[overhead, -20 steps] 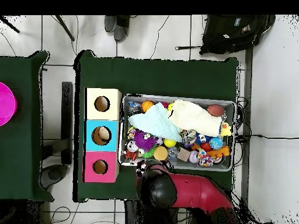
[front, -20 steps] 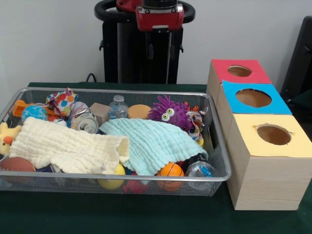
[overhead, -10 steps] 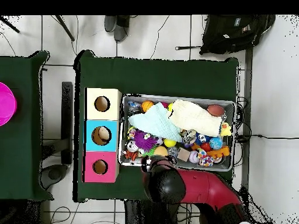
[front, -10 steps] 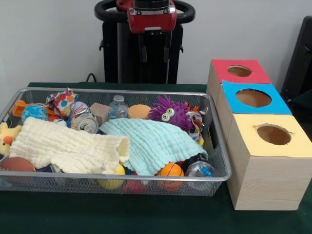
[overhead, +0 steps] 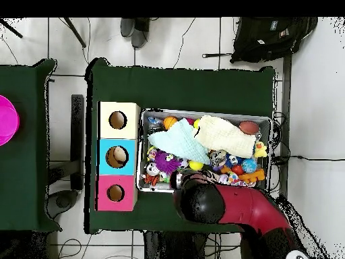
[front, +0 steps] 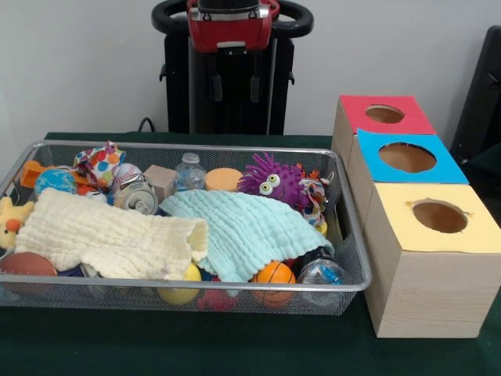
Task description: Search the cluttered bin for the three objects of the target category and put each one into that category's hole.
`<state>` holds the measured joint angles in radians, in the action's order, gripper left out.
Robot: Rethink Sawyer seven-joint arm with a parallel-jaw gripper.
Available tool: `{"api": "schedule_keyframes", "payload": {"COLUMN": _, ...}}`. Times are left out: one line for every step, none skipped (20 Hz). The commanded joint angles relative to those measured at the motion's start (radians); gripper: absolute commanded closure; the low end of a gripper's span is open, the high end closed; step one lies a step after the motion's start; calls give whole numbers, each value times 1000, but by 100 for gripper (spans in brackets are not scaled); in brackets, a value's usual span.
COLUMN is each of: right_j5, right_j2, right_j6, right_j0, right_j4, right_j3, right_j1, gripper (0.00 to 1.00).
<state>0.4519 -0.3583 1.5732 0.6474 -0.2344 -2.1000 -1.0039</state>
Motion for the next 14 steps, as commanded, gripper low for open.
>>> {"api": "schedule_keyframes", "payload": {"right_j5": 135, "right_j2": -78, "right_j6": -132, "right_j0": 35, "right_j4": -73, "right_j3": 142, "right_j1": 25, "gripper": 0}}
{"api": "schedule_keyframes", "payload": {"right_j5": 138, "right_j2": -75, "right_j6": -132, "right_j0": 36, "right_j4": -80, "right_j3": 152, "right_j1": 28, "gripper": 0}}
{"api": "schedule_keyframes", "payload": {"right_j5": 141, "right_j2": -75, "right_j6": -134, "right_j0": 38, "right_j4": -85, "right_j3": 163, "right_j1": 31, "gripper": 0}}
{"api": "schedule_keyframes", "payload": {"right_j5": 145, "right_j2": -75, "right_j6": -136, "right_j0": 41, "right_j4": -90, "right_j3": 173, "right_j1": 33, "gripper": 0}}
{"api": "schedule_keyframes", "payload": {"right_j5": 149, "right_j2": -76, "right_j6": -138, "right_j0": 43, "right_j4": -95, "right_j3": 181, "right_j1": 35, "gripper": 0}}
{"api": "schedule_keyframes", "payload": {"right_j5": 156, "right_j2": -76, "right_j6": -143, "right_j0": 45, "right_j4": -102, "right_j3": 196, "right_j1": 38, "gripper": 0}}
{"api": "schedule_keyframes", "payload": {"right_j5": 161, "right_j2": -77, "right_j6": -145, "right_j0": 47, "right_j4": -107, "right_j3": 205, "right_j1": 41, "gripper": 0}}
{"api": "schedule_keyframes", "payload": {"right_j5": 164, "right_j2": -77, "right_j6": -148, "right_j0": 48, "right_j4": -117, "right_j3": 222, "right_j1": 50, "gripper": 0}}
{"api": "schedule_keyframes", "payload": {"right_j5": 166, "right_j2": -79, "right_j6": -149, "right_j0": 49, "right_j4": -123, "right_j3": 232, "right_j1": 56, "gripper": 0}}
{"api": "schedule_keyframes", "payload": {"right_j5": 165, "right_j2": -80, "right_j6": -155, "right_j0": 53, "right_j4": -134, "right_j3": 243, "right_j1": 64, "gripper": 0}}
{"api": "schedule_keyframes", "payload": {"right_j5": 170, "right_j2": -81, "right_j6": -158, "right_j0": 54, "right_j4": -141, "right_j3": 254, "right_j1": 69, "gripper": 0}}
{"api": "schedule_keyframes", "payload": {"right_j5": 180, "right_j2": -83, "right_j6": -163, "right_j0": 53, "right_j4": -148, "right_j3": 268, "right_j1": 76, "gripper": 0}}
{"api": "schedule_keyframes", "payload": {"right_j5": 190, "right_j2": -85, "right_j6": -168, "right_j0": 52, "right_j4": -154, "right_j3": 282, "right_j1": 83, "gripper": 0}}
{"api": "schedule_keyframes", "payload": {"right_j5": 200, "right_j2": -89, "right_j6": -176, "right_j0": 52, "right_j4": -162, "right_j3": 297, "right_j1": 89, "gripper": 0}}
